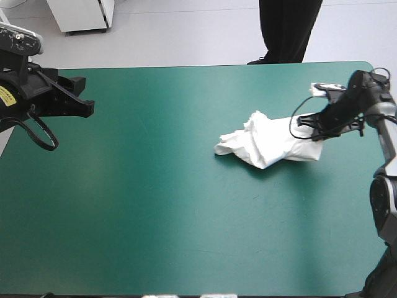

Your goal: Fold the cloth

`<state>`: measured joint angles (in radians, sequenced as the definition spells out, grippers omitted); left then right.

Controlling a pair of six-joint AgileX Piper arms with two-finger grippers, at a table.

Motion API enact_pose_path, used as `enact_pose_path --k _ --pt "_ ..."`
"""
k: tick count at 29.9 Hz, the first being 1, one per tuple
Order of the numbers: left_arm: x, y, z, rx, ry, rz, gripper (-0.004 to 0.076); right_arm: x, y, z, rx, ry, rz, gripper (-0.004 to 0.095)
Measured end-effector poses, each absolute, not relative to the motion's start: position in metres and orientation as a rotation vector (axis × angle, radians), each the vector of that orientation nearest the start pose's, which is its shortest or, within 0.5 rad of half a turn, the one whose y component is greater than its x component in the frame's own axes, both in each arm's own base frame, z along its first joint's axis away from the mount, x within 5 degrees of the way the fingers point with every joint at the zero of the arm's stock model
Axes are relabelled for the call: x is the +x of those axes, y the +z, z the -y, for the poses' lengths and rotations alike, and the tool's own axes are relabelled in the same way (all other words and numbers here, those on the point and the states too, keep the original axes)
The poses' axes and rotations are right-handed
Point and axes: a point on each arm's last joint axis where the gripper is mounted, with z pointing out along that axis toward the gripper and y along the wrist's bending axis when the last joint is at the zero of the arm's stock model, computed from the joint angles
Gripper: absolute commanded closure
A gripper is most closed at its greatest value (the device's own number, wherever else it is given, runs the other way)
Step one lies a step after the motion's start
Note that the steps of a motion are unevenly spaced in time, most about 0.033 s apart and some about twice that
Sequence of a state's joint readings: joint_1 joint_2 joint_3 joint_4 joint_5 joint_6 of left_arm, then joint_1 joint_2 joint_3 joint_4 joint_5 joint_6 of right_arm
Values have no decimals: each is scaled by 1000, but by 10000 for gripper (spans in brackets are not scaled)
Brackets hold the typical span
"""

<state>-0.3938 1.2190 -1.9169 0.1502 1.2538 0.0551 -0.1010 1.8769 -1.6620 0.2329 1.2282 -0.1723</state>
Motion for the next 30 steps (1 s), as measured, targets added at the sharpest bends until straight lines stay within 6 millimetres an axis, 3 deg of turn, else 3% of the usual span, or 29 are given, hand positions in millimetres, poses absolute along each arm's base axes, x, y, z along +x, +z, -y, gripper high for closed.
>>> enact_pose_path --k 6,10,16,21,24,30 --pt "172 554 59 418 -58 -1990 360 355 291 81 213 201 -2874 908" --pt "171 553 60 428 -73 -1991 360 336 283 108 342 180 -2879 908" --pt "171 553 61 434 -86 -1991 360 319 262 126 427 141 -2931 908" --pt "171 553 62 438 -91 -1990 360 316 259 130 419 85 -2948 888" --pt "171 553 62 440 -98 -1990 360 316 259 132 426 64 -2946 765" --pt "171 553 63 446 -100 -1990 360 313 260 137 459 70 -2935 359"
